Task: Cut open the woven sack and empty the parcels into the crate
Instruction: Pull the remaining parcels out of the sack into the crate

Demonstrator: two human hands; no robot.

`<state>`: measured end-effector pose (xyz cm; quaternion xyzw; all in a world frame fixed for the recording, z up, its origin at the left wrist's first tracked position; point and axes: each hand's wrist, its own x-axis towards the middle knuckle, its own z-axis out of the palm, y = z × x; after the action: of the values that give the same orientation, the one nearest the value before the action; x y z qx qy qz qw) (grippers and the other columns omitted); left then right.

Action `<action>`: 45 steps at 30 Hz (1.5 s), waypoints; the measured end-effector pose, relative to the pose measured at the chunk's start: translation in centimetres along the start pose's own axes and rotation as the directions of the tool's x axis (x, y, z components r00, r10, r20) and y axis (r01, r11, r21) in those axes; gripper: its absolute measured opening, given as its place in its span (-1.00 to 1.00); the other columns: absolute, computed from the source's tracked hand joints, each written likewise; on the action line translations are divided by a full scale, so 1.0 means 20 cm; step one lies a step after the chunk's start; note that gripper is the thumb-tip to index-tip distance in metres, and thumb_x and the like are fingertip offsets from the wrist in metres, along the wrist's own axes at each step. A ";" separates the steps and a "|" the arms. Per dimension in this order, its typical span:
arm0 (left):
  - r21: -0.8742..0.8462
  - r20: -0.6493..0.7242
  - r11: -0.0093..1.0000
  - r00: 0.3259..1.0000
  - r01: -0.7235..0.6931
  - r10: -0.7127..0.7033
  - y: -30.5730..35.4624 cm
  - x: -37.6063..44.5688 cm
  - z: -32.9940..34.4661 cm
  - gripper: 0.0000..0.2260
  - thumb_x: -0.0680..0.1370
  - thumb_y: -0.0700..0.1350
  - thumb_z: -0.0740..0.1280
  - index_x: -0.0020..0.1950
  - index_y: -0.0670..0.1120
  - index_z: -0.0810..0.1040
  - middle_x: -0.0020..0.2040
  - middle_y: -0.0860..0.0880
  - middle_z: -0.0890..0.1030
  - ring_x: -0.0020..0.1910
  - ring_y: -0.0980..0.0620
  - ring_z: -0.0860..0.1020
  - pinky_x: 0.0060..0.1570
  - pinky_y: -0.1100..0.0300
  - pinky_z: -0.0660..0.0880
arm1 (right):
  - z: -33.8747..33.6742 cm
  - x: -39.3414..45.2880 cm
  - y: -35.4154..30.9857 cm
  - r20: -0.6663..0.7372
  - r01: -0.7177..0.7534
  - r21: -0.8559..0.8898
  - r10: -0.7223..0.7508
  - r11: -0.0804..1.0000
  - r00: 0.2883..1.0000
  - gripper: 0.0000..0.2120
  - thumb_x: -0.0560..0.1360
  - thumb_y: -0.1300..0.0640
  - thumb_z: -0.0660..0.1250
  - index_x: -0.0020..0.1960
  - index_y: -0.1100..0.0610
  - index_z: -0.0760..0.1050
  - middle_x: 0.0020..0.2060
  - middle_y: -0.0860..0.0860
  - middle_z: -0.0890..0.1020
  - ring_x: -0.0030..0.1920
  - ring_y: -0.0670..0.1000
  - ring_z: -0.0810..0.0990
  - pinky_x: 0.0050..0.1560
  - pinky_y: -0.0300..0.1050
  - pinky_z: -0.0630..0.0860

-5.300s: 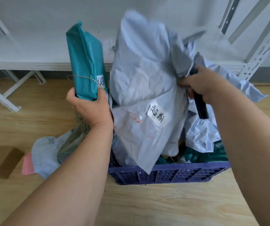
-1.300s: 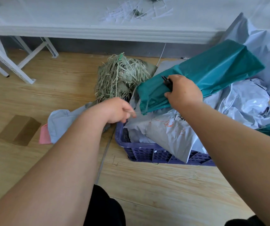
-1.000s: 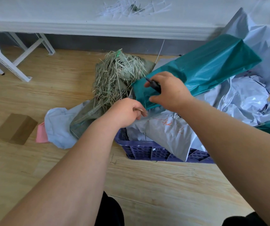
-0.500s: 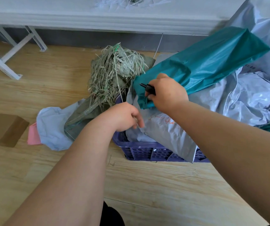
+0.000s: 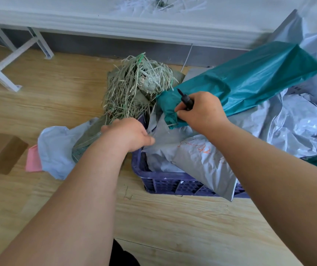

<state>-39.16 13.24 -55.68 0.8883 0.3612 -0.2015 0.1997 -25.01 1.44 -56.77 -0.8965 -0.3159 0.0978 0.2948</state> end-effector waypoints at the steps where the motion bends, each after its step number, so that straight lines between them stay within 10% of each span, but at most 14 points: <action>1: -0.023 -0.038 1.000 0.999 0.016 -0.017 0.00 0.00 0.00 -0.74 0.46 0.26 0.34 0.03 0.16 0.62 0.25 -0.02 0.54 0.28 -0.13 0.42 0.30 -0.09 0.34 | 0.00 0.00 0.00 -0.002 -0.005 0.011 0.005 1.000 1.000 -0.89 0.42 0.11 0.39 -0.10 0.05 0.67 -0.16 0.02 0.69 -0.09 0.05 0.62 -0.02 -0.02 0.57; 6: -0.539 -0.459 0.761 0.883 -0.361 0.094 0.07 -0.02 -0.01 -0.80 0.48 0.07 0.40 0.08 0.10 0.57 0.05 0.16 0.58 -0.08 0.14 0.61 -0.04 0.12 0.50 | 0.01 0.00 0.00 -0.009 -0.012 0.054 0.013 0.998 1.000 -0.94 0.40 0.12 0.41 -0.17 -0.01 0.65 -0.23 -0.04 0.67 -0.15 0.00 0.60 -0.14 -0.15 0.52; 11: -0.639 -0.284 0.684 0.934 -0.353 0.217 0.15 0.00 0.08 -0.89 0.52 -0.04 0.38 -0.02 -0.04 0.54 -0.30 0.07 0.65 -0.43 0.16 0.61 -0.42 0.26 0.46 | 0.01 0.01 0.00 -0.016 -0.019 0.067 0.020 0.998 1.000 -0.90 0.38 0.13 0.40 -0.25 -0.06 0.59 -0.33 -0.10 0.59 -0.22 -0.06 0.55 -0.20 -0.24 0.39; 18: -0.214 0.305 0.921 0.873 -0.326 0.381 0.12 -0.01 0.12 -0.92 0.50 -0.06 0.41 -0.17 -0.03 0.61 -0.43 0.12 0.64 -0.47 0.22 0.58 -0.46 0.40 0.43 | 0.02 0.00 0.01 -0.029 -0.024 0.097 0.027 0.995 0.999 -0.91 0.39 0.14 0.39 -0.22 -0.03 0.63 -0.32 -0.09 0.62 -0.22 -0.06 0.57 -0.21 -0.23 0.45; 23: -0.366 -0.233 0.910 0.966 -0.197 0.116 0.07 0.07 0.09 -0.84 0.52 0.00 0.36 -0.16 -0.08 0.56 -0.14 -0.12 0.68 -0.21 -0.07 0.67 -0.09 0.01 0.60 | 0.01 0.00 0.00 -0.027 -0.038 0.133 0.042 0.990 0.999 -0.90 0.39 0.14 0.39 -0.23 -0.04 0.63 -0.29 -0.10 0.64 -0.23 -0.08 0.56 -0.20 -0.24 0.45; 28: -0.836 -0.312 0.488 0.949 -0.252 -0.045 0.14 0.08 0.09 -0.80 0.59 -0.18 0.27 0.20 -0.03 0.44 0.12 0.00 0.56 -0.45 0.21 0.60 -0.47 0.29 0.51 | 0.00 0.00 0.00 -0.030 -0.043 0.173 0.049 0.984 0.998 -0.92 0.39 0.14 0.41 -0.22 -0.03 0.65 -0.37 -0.17 0.58 -0.28 -0.14 0.53 -0.32 -0.35 0.40; 32: -0.417 -0.509 0.811 0.844 -0.411 0.166 0.19 0.08 0.18 -0.60 0.50 -0.19 0.37 0.28 0.13 0.45 0.26 0.05 0.44 -0.07 -0.01 0.59 -0.01 0.04 0.54 | -0.03 -0.01 -0.02 -0.010 -0.032 0.190 0.035 0.981 0.999 -0.85 0.38 0.16 0.42 -0.27 -0.09 0.59 -0.41 -0.22 0.54 -0.33 -0.17 0.51 -0.26 -0.39 0.45; 37: -0.482 -0.644 0.732 0.761 -0.482 0.077 0.20 0.14 0.20 -0.79 0.44 -0.13 0.46 0.04 0.08 0.60 0.06 0.07 0.47 -0.28 0.11 0.54 -0.10 0.15 0.54 | -0.06 -0.07 -0.01 -0.106 -0.113 0.289 0.149 0.951 0.983 -0.93 0.42 0.05 0.38 -0.17 0.04 0.57 -0.26 -0.01 0.66 -0.21 0.08 0.66 -0.04 0.03 0.60; 40: -0.464 -0.677 0.724 0.732 -0.510 0.082 0.21 0.16 0.19 -0.85 0.44 -0.12 0.46 -0.04 0.07 0.63 -0.01 0.07 0.47 -0.28 0.22 0.49 -0.19 0.37 0.44 | -0.05 -0.12 -0.01 0.048 -0.207 0.309 0.203 0.928 0.978 -0.66 0.37 -0.17 0.44 -0.18 0.12 0.56 -0.35 0.02 0.67 -0.43 -0.10 0.61 -0.33 -0.19 0.55; 45: -0.377 -0.739 0.735 0.661 -0.564 0.128 0.21 0.16 0.16 -0.81 0.43 -0.21 0.45 -0.08 0.08 0.62 -0.10 0.13 0.48 -0.31 0.16 0.50 -0.22 0.37 0.45 | -0.06 -0.14 0.02 0.099 -0.274 0.334 0.256 0.902 0.962 -0.89 0.40 0.11 0.44 -0.18 0.16 0.64 -0.44 0.01 0.65 -0.61 -0.20 0.48 -0.50 -0.39 0.37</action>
<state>-34.79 10.68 -59.10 0.8480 0.2644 0.2953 0.3518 -26.60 -1.02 -56.12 -0.8627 -0.1769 0.2144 0.4225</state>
